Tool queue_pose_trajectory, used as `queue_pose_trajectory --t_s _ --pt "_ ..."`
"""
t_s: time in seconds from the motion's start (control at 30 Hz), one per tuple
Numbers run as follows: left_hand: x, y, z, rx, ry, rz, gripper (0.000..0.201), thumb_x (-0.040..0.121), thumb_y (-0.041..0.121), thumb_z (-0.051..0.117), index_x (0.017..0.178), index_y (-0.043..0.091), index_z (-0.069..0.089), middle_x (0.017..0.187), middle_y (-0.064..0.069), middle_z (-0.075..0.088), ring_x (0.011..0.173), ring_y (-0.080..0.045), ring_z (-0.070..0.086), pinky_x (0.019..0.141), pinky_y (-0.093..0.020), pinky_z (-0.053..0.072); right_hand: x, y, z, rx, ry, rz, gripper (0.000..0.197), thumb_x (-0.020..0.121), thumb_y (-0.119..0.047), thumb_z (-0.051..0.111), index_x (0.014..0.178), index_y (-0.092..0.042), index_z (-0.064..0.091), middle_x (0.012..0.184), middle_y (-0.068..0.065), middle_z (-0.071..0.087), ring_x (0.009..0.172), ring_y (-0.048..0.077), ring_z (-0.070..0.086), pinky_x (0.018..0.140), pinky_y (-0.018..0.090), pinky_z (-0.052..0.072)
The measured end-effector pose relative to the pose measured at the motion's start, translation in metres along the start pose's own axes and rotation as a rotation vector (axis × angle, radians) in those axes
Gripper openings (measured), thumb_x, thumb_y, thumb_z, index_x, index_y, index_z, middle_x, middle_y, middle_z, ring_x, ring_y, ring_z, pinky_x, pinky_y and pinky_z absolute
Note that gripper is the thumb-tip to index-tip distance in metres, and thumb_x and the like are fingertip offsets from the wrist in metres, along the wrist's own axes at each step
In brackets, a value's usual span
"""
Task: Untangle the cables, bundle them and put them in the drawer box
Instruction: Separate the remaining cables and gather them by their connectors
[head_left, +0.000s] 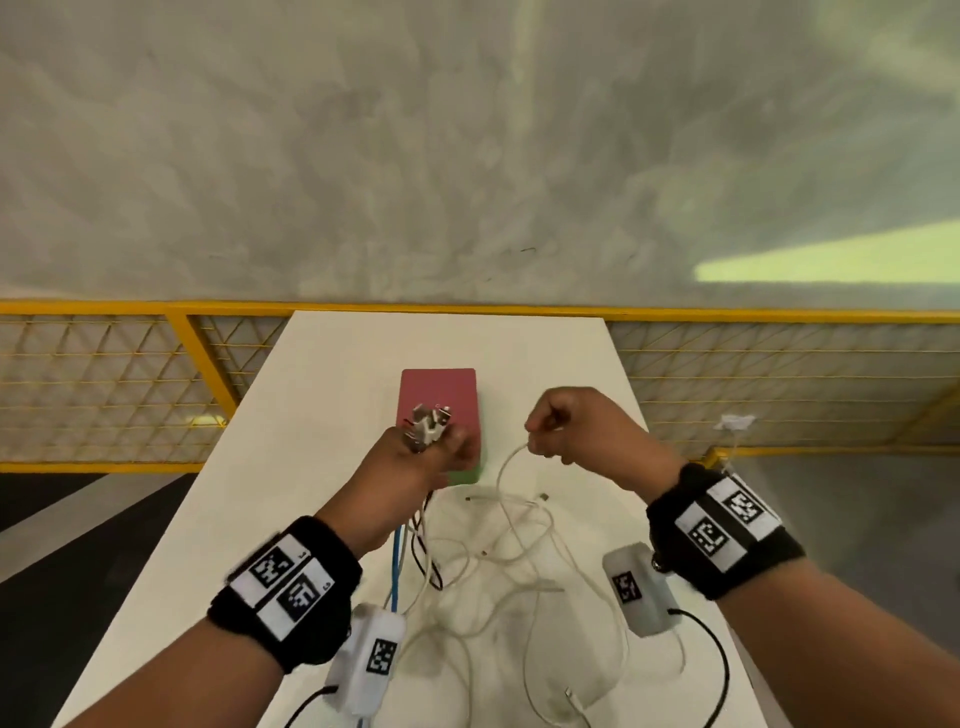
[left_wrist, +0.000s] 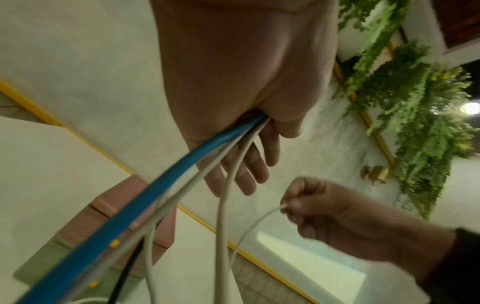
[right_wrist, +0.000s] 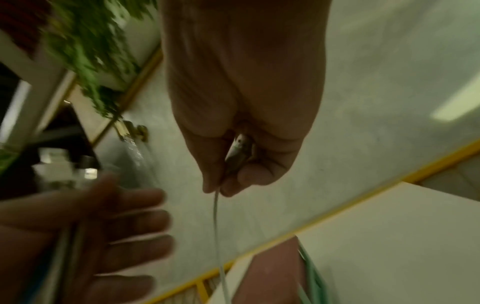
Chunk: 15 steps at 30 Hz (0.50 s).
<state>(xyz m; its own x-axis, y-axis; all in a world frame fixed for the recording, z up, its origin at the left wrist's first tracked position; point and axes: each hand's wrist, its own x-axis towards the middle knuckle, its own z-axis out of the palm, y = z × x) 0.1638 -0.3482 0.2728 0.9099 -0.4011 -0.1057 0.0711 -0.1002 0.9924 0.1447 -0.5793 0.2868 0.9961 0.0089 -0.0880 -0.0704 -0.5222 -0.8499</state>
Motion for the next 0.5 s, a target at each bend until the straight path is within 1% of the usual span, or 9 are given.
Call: queue_pose_trajectory --t_s 0.07,0.1,0.13,0.17,0.23,0.33,0.37,0.43,0.5 --pt "0.001 0.006 0.01 0.034 -0.034 0.023 0.042 0.082 0.05 0.066 0.104 0.015 0.075 0.104 -0.007 0.077 0.101 -0.022 0.072 0.098 -0.046 0.052 -0.013 -0.025 -0.003 -0.01 -0.068 -0.083 0.013 0.075 0.004 0.069 0.083 -0.007 0.068 0.078 0.002 0.071 0.07 0.013 0.062 0.06 0.029 0.053" --pt "0.0 0.009 0.014 0.067 -0.071 0.031 0.041 0.081 0.054 0.064 0.102 0.02 0.075 0.101 -0.002 0.077 0.099 -0.019 0.072 0.098 -0.047 0.052 -0.019 -0.034 -0.003 -0.011 -0.091 -0.119 0.016 0.073 0.007 0.069 0.084 -0.005 0.069 0.078 0.001 0.07 0.07 0.014 0.062 0.062 0.031 0.054" --pt "0.0 0.011 0.019 0.099 -0.116 0.042 0.037 0.085 0.053 0.061 0.1 0.022 0.075 0.098 -0.001 0.077 0.097 -0.018 0.072 0.098 -0.049 0.052 -0.023 -0.043 -0.002 0.004 -0.103 -0.147 0.018 0.072 0.01 0.069 0.086 -0.002 0.068 0.079 0.006 0.069 0.07 0.015 0.062 0.063 0.033 0.055" --pt "-0.001 0.014 0.022 0.111 -0.16 0.048 0.033 0.09 0.049 0.057 0.101 0.022 0.074 0.098 -0.004 0.077 0.096 -0.02 0.072 0.097 -0.051 0.052 -0.027 -0.049 -0.002 0.048 -0.095 -0.162 0.021 0.071 0.013 0.068 0.088 0.0 0.066 0.078 0.01 0.067 0.069 0.016 0.063 0.061 0.032 0.056" --pt "-0.006 0.02 0.031 0.06 -0.213 0.03 0.027 0.1 0.035 0.05 0.105 0.018 0.07 0.102 -0.013 0.075 0.097 -0.028 0.073 0.096 -0.049 0.053 -0.032 -0.057 -0.002 0.171 -0.054 -0.178 0.025 0.074 0.018 0.062 0.093 0.002 0.063 0.073 0.005 0.065 0.062 0.015 0.063 0.057 0.026 0.054" --pt "-0.013 0.026 0.037 -0.023 -0.265 0.045 0.026 0.102 0.026 0.044 0.11 0.012 0.064 0.099 -0.013 0.074 0.094 -0.033 0.072 0.093 -0.047 0.055 -0.033 -0.056 -0.001 0.282 0.003 -0.186 0.033 0.079 0.012 0.064 0.104 -0.009 0.064 0.068 -0.002 0.066 0.068 0.01 0.062 0.058 0.015 0.047" --pt "-0.014 0.028 0.037 -0.027 -0.279 0.048 0.025 0.102 0.025 0.044 0.109 0.012 0.064 0.097 -0.013 0.074 0.094 -0.034 0.072 0.093 -0.048 0.054 -0.034 -0.055 0.001 0.302 0.019 -0.185 0.03 0.081 0.009 0.065 0.105 -0.01 0.066 0.071 0.0 0.067 0.07 0.008 0.063 0.062 0.014 0.048" --pt "-0.016 0.028 0.037 0.009 -0.291 0.052 0.024 0.103 0.021 0.044 0.106 0.011 0.065 0.093 -0.014 0.074 0.091 -0.032 0.072 0.096 -0.053 0.053 -0.036 -0.054 0.008 0.315 0.033 -0.188 0.025 0.086 0.005 0.063 0.105 -0.009 0.07 0.084 0.007 0.071 0.074 0.007 0.065 0.069 0.019 0.051" --pt "-0.015 0.026 0.037 0.044 -0.273 0.066 0.023 0.103 0.02 0.045 0.105 0.011 0.066 0.088 -0.014 0.074 0.091 -0.032 0.072 0.096 -0.056 0.052 -0.042 -0.056 0.016 0.307 0.036 -0.183 0.021 0.091 -0.001 0.058 0.106 -0.006 0.072 0.088 0.009 0.07 0.068 0.006 0.063 0.065 0.019 0.05"
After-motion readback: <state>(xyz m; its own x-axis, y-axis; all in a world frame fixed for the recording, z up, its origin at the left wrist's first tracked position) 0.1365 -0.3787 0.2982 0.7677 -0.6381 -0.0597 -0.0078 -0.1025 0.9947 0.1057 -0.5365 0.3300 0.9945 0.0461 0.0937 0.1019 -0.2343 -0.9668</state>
